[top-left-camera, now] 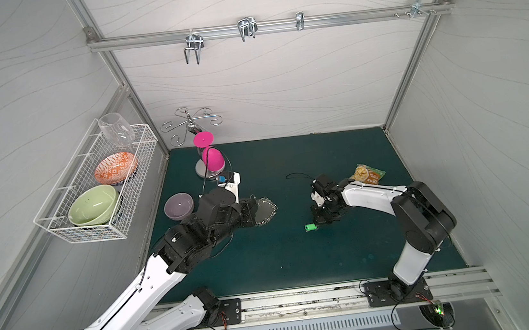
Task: Attach keys to a key ring
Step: Pick up the key from the center of the board.
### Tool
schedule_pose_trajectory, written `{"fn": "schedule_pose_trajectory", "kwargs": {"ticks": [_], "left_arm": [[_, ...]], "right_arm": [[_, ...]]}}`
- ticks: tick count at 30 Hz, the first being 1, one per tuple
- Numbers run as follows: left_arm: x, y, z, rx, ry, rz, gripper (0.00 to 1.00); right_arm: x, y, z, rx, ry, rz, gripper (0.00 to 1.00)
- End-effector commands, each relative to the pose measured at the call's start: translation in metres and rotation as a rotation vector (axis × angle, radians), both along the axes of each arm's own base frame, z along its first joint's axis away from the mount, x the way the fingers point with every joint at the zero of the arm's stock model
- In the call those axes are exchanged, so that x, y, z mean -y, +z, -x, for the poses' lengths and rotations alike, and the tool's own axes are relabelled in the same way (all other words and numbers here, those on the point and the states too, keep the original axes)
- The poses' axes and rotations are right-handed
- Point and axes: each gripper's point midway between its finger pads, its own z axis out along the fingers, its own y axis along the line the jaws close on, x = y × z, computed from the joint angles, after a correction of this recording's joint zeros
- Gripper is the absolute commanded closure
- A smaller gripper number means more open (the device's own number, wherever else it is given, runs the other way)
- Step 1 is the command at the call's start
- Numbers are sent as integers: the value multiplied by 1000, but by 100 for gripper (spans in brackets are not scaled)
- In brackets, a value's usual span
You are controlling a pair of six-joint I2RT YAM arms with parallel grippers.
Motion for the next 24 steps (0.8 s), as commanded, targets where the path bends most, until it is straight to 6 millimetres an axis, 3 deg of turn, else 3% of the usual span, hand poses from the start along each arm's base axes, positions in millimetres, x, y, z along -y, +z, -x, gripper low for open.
{"fn": "schedule_pose_trajectory", "kwargs": {"ticks": [1, 5, 11, 17, 24], "left_arm": [[3, 38, -1, 94, -14, 63, 100], [1, 41, -1, 113, -22, 46, 100], [0, 57, -3, 224, -72, -13, 100], [1, 90, -6, 427, -124, -64, 100], [12, 135, -4, 673, -199, -74, 100]], "right_arm": [[-6, 23, -8, 92, 60, -57, 100], [-11, 63, -7, 195, 146, -126, 100], [-10, 145, 10, 407, 323, -214, 100], [-10, 232, 54, 615, 514, -367, 100], [-19, 319, 100, 719, 624, -615, 100]]}}
